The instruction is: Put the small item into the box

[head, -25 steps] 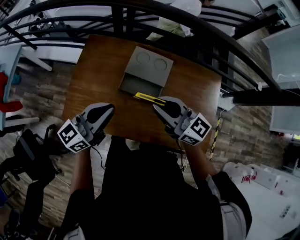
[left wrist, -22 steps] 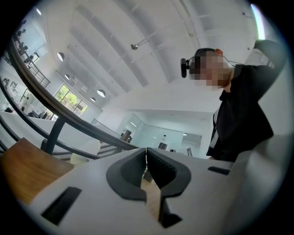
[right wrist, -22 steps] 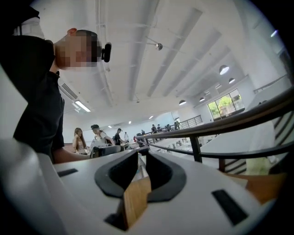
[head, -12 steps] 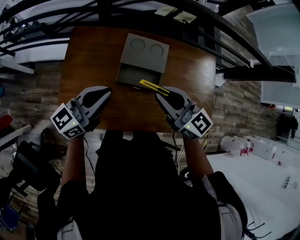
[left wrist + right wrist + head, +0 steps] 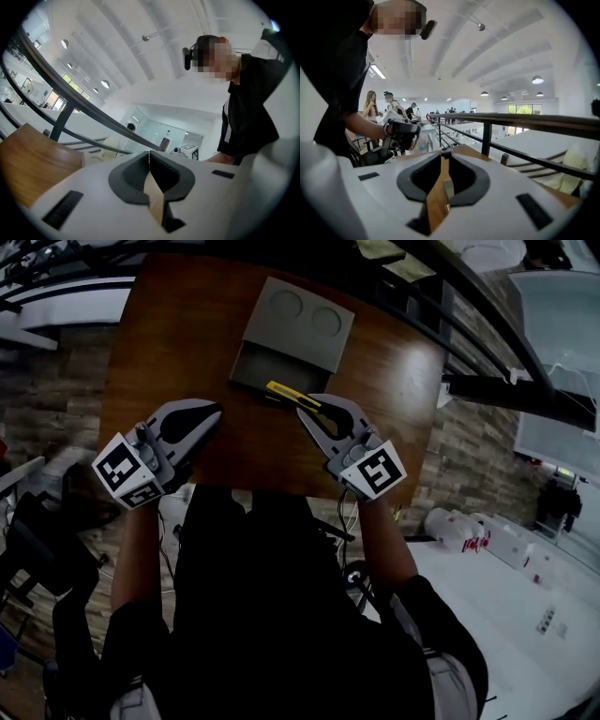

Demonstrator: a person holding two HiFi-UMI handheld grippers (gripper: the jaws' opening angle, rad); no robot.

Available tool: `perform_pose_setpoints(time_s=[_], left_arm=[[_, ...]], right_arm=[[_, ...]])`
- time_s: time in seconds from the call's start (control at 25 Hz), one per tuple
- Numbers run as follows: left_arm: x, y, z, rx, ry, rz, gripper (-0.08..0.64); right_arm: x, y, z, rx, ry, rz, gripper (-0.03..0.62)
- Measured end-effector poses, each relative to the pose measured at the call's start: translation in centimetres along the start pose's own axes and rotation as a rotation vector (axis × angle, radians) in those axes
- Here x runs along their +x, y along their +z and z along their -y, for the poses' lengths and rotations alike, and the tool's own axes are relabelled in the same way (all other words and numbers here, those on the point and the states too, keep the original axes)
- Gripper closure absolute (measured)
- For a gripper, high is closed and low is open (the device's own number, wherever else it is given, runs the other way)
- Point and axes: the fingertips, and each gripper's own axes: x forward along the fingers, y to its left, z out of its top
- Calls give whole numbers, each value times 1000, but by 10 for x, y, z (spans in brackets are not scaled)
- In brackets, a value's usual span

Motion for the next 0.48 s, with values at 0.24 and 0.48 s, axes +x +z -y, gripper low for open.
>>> perform_pose_setpoints(time_s=[0.24,0.48], left_arm=[[-5,-26,-16,-41,61,-9,541],[-5,-41,-19,-58,92,-5,541]], right_arm=[[20,-18,21,31,33,-13,529],[37,-41,35,59,49,-46,529]])
